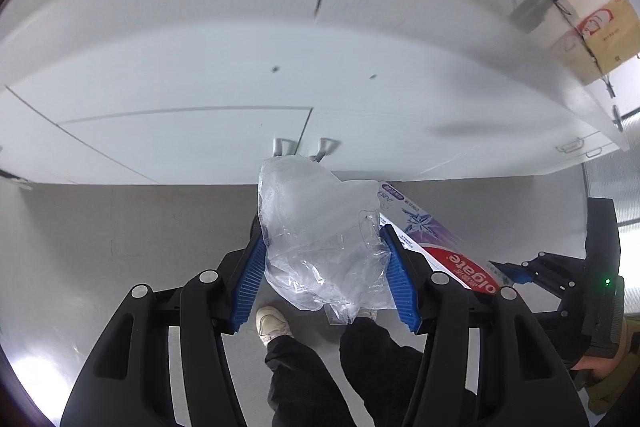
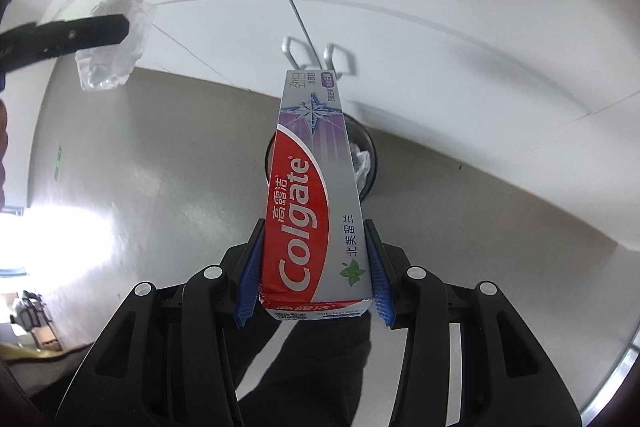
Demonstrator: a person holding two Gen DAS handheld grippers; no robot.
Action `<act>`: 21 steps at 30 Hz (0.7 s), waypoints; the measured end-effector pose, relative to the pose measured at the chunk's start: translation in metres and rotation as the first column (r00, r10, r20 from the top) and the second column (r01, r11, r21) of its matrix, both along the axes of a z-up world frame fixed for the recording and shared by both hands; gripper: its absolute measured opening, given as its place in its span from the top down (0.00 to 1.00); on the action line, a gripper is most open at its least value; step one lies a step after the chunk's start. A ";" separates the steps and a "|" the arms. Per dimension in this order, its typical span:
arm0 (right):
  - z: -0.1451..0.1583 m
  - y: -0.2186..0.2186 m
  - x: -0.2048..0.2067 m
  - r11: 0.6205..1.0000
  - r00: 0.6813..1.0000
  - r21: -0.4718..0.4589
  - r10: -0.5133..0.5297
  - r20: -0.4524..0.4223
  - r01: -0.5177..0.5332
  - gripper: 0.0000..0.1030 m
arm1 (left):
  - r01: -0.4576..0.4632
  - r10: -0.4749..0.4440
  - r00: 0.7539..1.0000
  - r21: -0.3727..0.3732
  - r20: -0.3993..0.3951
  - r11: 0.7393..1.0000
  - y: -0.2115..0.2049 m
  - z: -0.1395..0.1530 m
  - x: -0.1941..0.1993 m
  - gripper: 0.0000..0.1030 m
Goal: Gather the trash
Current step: 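Lift the clear bag and Colgate box and carry both over the trash bin, then open both grippers to drop the bag and box into the bin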
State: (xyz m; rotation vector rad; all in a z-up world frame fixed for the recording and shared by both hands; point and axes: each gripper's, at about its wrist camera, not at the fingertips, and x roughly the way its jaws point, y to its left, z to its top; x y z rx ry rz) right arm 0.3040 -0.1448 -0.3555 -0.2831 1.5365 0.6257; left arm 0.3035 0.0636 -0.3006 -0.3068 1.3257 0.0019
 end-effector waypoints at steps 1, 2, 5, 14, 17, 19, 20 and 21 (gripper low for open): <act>-0.011 0.003 -0.001 1.000 1.000 -0.006 0.002 -0.007 -0.002 0.55 | 0.005 -0.005 1.000 0.003 -0.009 1.000 0.000 -0.014 0.000 0.46; -0.022 0.006 0.000 1.000 1.000 -0.011 0.001 -0.018 -0.001 0.55 | 0.011 -0.011 1.000 0.004 -0.018 1.000 0.000 -0.025 0.000 0.46; -0.064 0.014 0.000 1.000 0.998 -0.024 -0.021 -0.054 0.020 0.55 | 0.026 -0.026 0.999 0.010 -0.033 1.000 -0.002 -0.061 0.002 0.46; -0.171 0.039 0.016 0.997 0.994 -0.064 -0.052 -0.094 0.046 0.55 | 0.028 -0.030 0.997 -0.026 -0.069 0.999 0.001 -0.162 0.007 0.46; -0.193 0.038 0.020 0.997 0.992 -0.057 -0.065 -0.106 0.059 0.54 | 0.011 -0.015 0.997 -0.047 -0.081 0.999 -0.002 -0.190 0.007 0.45; -0.203 0.040 0.022 0.997 0.992 -0.051 -0.063 -0.113 0.058 0.54 | 0.001 -0.006 0.998 -0.071 -0.067 0.997 -0.004 -0.200 0.008 0.35; -0.205 0.038 0.026 0.997 0.991 -0.053 -0.063 -0.121 0.057 0.54 | -0.008 0.004 0.999 -0.071 -0.054 0.997 -0.003 -0.202 0.007 0.33; -0.207 0.036 0.028 0.997 0.990 -0.051 -0.063 -0.124 0.057 0.54 | -0.014 0.011 0.999 -0.075 -0.043 0.997 -0.001 -0.204 0.006 0.33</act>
